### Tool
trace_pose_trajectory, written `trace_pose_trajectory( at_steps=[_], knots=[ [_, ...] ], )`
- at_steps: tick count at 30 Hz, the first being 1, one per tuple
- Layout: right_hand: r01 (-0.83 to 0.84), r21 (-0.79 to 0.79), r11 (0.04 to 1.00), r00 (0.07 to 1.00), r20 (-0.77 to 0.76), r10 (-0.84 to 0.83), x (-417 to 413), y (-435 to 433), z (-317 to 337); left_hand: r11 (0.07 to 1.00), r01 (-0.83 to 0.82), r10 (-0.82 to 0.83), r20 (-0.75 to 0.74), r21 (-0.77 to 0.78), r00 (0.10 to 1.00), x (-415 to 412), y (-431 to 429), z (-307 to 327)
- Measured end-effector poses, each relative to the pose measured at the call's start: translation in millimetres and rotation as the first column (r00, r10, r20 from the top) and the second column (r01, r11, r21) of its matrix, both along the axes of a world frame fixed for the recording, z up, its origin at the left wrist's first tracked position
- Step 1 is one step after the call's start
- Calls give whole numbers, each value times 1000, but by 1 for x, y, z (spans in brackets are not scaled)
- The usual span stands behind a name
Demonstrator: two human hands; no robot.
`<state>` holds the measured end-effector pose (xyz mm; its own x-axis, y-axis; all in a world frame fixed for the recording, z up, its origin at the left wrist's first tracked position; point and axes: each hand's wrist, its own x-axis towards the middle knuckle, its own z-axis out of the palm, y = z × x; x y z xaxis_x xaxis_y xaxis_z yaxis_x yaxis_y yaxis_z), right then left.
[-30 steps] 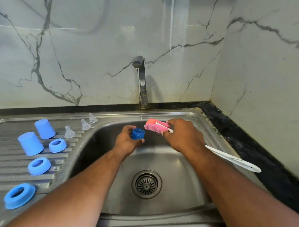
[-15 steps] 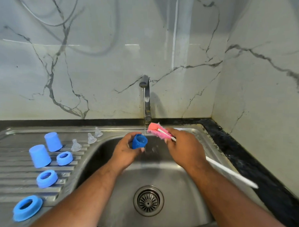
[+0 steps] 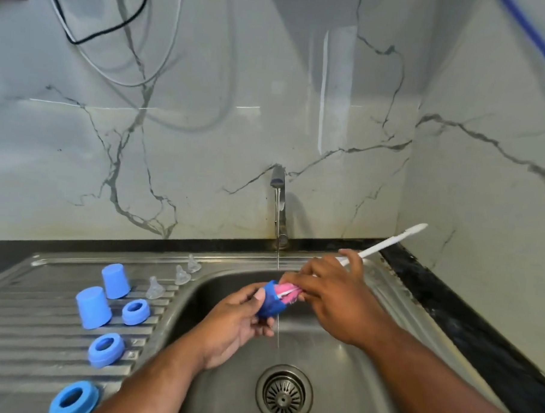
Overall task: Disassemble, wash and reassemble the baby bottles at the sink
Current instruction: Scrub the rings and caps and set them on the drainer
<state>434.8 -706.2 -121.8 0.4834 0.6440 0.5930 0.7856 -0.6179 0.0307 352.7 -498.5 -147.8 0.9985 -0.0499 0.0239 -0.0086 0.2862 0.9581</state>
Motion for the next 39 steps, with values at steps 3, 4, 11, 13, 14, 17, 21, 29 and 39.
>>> trace_pose_trajectory(
  at_steps=[3, 4, 11, 13, 14, 17, 21, 29, 39],
  knots=[
    [-63, -69, 996, 998, -7, 62, -1, 5, -1, 1000, -6, 6, -81, -6, 997, 6, -3, 0],
    [-82, -74, 994, 996, -31, 79, -4, 8, 1, 1000, -11, 15, -120, 29, 993, 8, -4, 0],
    [69, 8, 998, 991, -113, -67, -17, 16, 10, 999, 9, -10, 17, 52, 1000, 9, -12, 1],
    [190, -4, 982, 961, -203, -187, -18, 15, 6, 964, -36, -6, 156, 265, 988, 10, -12, -1],
    [229, -18, 973, 934, -279, -224, -18, 16, 2, 911, -73, -16, 212, 405, 977, 9, -10, 0],
    [263, 37, 964, 820, -534, -204, -17, 21, -4, 765, -167, -52, 318, 622, 947, 6, -3, 0],
    [240, 11, 971, 911, -349, -222, -18, 17, -3, 869, -147, 1, 296, 472, 955, 5, -1, 0],
    [68, -30, 997, 998, 7, -68, -24, 21, 6, 946, 7, 28, -102, 323, 994, 1, 3, 11],
    [225, -24, 974, 836, -509, -206, -21, 11, 7, 801, -129, -61, 293, 585, 954, 10, 10, -5]
  ],
)
